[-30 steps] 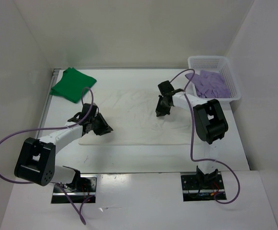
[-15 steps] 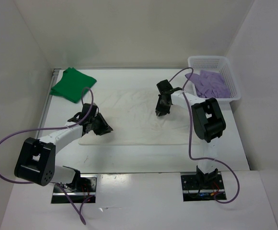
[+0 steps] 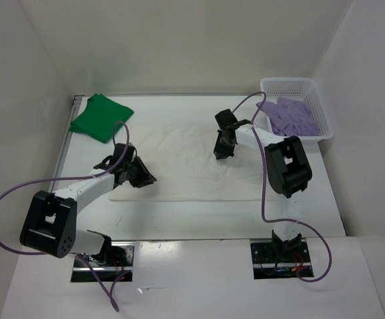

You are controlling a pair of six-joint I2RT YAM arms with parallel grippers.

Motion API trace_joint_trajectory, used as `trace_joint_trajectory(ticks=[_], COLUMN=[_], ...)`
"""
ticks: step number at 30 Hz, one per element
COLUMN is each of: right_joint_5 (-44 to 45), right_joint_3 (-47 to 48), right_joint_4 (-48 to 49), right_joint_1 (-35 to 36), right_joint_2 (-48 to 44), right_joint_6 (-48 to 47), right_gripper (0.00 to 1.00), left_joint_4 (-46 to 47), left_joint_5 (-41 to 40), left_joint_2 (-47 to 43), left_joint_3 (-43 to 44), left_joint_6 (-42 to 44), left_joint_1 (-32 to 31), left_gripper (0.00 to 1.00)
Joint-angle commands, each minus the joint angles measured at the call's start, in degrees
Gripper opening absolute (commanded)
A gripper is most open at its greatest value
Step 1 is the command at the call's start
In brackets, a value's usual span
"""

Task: Fold and stack the t-shirts
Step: Fold the flattened tshirt in 1/3 of the way

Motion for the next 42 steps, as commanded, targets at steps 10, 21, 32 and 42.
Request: trace_joint_trajectory(ticks=[10,21,32,42], right_joint_5=[-3.7,-8.3,-11.1,-9.3], right_joint_3=[4.0,1.9,-15.4,-17.7], right_joint_4=[0.1,2.6,9.1,12.1], right_joint_1=[2.0,2.0,11.0,16.3], right_joint_2=[-2.5,-10.3,-14.6,-10.4], right_joint_6=[1.4,0.9,4.5,6.8], right_gripper=[0.03,0.32,0.00,0.00], left_joint_4=[1.5,-1.1,-2.0,-6.3], left_joint_5=[-1.2,-3.2,-5.7,-4.3], left_joint_2=[-0.3,-2.2,7.0,13.9], left_joint_3=[0.6,3.8,9.4,5.9], left_joint_6=[0.6,2.6,6.8,6.8], left_joint_1=[0.1,0.1,-9.1,-10.3], left_gripper=[0.28,0.28,0.13,0.13])
